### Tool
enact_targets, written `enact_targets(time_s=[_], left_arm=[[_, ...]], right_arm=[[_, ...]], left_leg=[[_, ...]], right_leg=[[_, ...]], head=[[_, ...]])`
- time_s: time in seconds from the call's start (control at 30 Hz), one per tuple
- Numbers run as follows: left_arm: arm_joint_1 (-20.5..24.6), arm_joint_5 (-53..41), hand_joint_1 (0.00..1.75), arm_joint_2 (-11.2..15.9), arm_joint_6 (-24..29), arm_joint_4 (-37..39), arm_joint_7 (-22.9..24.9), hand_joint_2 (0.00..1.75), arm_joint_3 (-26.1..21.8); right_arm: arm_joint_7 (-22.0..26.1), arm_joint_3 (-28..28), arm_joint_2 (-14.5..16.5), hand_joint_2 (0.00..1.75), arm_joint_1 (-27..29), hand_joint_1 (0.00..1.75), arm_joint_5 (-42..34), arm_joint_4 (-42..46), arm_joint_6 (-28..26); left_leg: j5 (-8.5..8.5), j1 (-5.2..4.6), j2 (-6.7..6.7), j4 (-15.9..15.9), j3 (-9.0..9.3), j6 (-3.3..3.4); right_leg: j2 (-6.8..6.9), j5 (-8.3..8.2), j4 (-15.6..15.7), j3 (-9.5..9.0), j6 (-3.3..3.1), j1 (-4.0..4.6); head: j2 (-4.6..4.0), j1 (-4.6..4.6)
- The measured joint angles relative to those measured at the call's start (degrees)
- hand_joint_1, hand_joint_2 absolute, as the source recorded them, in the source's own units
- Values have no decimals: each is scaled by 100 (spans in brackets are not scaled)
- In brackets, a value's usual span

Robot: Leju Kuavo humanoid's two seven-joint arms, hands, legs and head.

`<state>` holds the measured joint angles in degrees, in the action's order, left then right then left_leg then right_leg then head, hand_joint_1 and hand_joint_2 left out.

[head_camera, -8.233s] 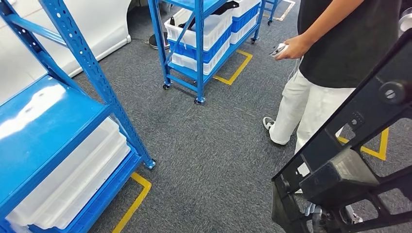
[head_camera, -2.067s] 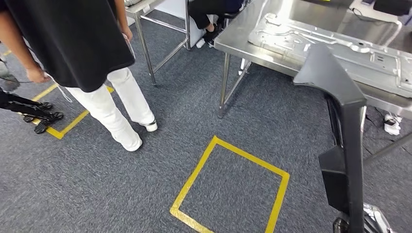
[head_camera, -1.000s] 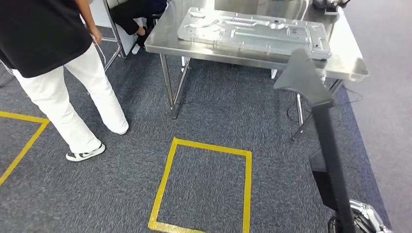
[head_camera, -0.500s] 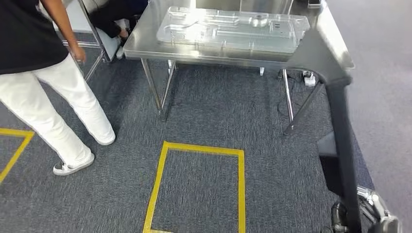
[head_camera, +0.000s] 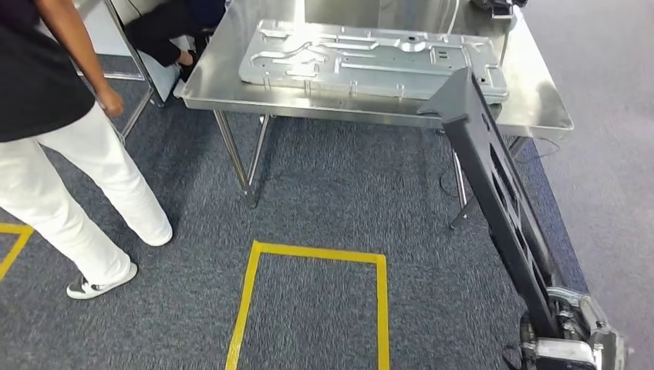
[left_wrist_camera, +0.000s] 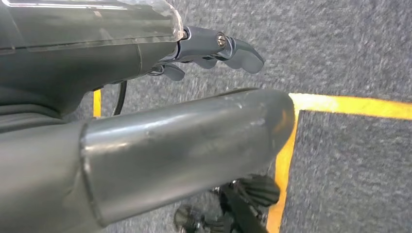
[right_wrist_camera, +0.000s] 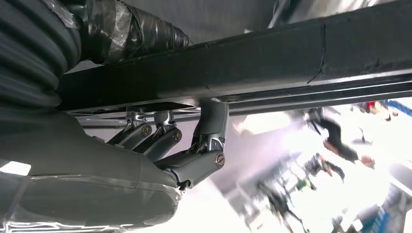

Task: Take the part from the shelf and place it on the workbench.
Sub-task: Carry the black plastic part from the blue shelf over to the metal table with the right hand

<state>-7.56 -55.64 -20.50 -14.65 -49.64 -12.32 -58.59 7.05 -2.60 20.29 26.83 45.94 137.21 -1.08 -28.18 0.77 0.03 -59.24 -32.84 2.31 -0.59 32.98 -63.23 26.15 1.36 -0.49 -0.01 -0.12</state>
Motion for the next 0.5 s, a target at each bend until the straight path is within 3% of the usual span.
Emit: enact_targets(time_s=[0.03,0.1,0.17,0.2,0.23,0.3,0.33,0.37,0.43,0.5], left_arm=[[11,-44,0,-1,-13,0,-9,0,-29],[28,-102,0,-3,-37,1,-32,0,-79],[32,-138,0,-10,-40,5,-62,0,-102],[33,-149,0,-16,-27,13,-79,0,-109],[36,-154,0,-22,-7,25,-91,0,-112],[44,-151,0,-30,43,62,-102,0,-107],[52,-146,0,-30,62,78,-101,0,-98],[59,-140,0,-31,75,89,-95,0,-85],[84,-135,0,-31,78,94,-77,0,-51],[111,-163,0,-31,51,94,-63,0,-29]], right_arm=[[-29,2,-1,175,-60,175,131,-8,-52],[-63,2,-1,175,-161,175,299,-22,-112],[-129,2,-1,175,-262,175,451,-44,-87],[-186,2,-1,175,-337,175,543,-57,-31],[-244,2,-1,175,-422,175,634,-72,40],[-330,3,-3,175,-578,175,778,-108,169],[-360,5,-8,175,-636,175,847,-132,208],[-395,10,-17,175,-687,175,926,-157,239],[-488,33,-49,175,-802,175,1106,-222,289],[-589,79,-94,175,-935,175,1257,-317,317]], left_leg=[[-38,11,0,69,108,18],[-143,18,-6,157,320,29],[-289,32,-28,194,553,14],[-375,42,-37,199,677,3],[-468,50,-39,201,797,-10],[-648,53,-40,211,999,-52],[-725,50,-40,234,1069,-90],[-770,46,-41,254,1149,-134],[-716,44,-29,201,1205,-224],[-521,50,-19,-273,1005,-259]], right_leg=[[14,-5,-361,252,25,-10],[27,242,-920,784,71,-29],[30,515,-1022,1155,94,-40],[33,490,-875,1244,94,-43],[43,294,-619,1285,85,-43],[88,-464,-66,1302,42,-25],[107,-739,89,1293,2,-6],[112,-884,163,1277,-48,13],[86,-790,207,1167,-152,22],[69,-718,333,972,-247,10]], head=[[0,3],[-1,5],[-2,5],[-1,5],[-1,5],[-1,8],[-1,10],[-1,13],[1,14],[0,7]])
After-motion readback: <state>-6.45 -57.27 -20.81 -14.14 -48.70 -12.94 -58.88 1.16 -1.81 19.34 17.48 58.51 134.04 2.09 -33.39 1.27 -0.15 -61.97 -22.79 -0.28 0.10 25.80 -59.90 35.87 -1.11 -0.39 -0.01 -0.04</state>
